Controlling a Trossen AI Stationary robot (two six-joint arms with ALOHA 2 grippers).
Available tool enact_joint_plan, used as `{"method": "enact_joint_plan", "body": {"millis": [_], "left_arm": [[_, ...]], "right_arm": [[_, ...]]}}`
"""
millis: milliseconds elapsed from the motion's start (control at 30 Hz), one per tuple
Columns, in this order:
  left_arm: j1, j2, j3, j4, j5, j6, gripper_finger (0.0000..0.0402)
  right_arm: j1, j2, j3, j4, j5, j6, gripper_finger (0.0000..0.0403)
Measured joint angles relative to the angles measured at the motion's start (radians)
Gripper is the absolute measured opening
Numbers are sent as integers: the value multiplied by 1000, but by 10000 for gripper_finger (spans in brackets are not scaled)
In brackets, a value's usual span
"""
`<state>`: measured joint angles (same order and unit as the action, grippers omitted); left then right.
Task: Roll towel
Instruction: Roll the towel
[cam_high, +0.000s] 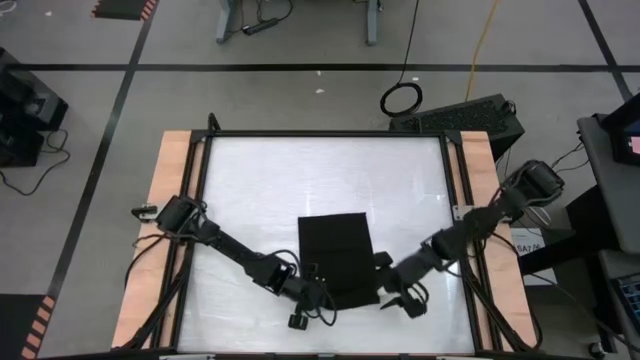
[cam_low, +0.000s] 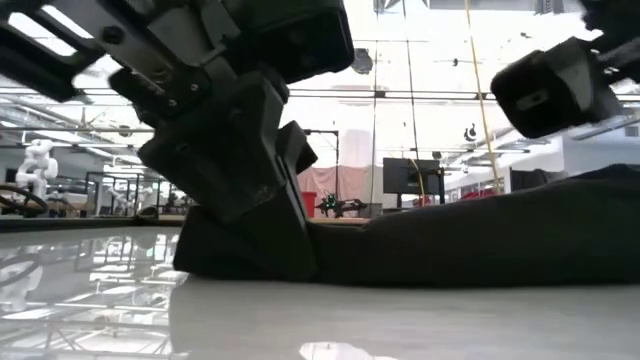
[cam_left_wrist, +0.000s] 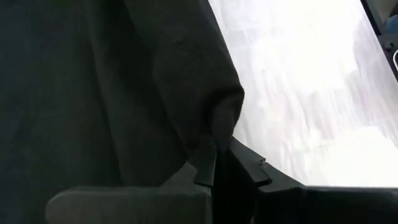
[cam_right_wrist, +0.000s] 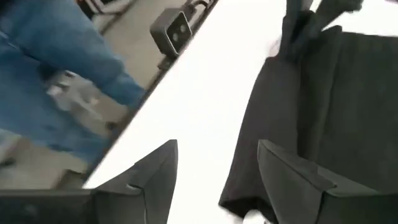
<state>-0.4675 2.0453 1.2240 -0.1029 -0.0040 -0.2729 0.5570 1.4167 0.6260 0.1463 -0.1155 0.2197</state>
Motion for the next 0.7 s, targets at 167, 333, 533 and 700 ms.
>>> {"method": "enact_joint_plan", "body": {"millis": [167, 333, 533, 700], "left_arm": [[26, 0, 0, 1, 40, 5, 22], [43, 0, 0, 0, 78, 18, 22], [58, 0, 0, -1, 102, 17, 22], [66, 0, 0, 0, 121, -5, 22]], "right_arm": [[89, 51, 5, 8, 194, -42, 212], [111, 98, 6, -14, 295, -57, 213], [113, 169, 6, -16, 293, -21, 213], [115, 242, 10, -6, 266, 57, 212]]}}
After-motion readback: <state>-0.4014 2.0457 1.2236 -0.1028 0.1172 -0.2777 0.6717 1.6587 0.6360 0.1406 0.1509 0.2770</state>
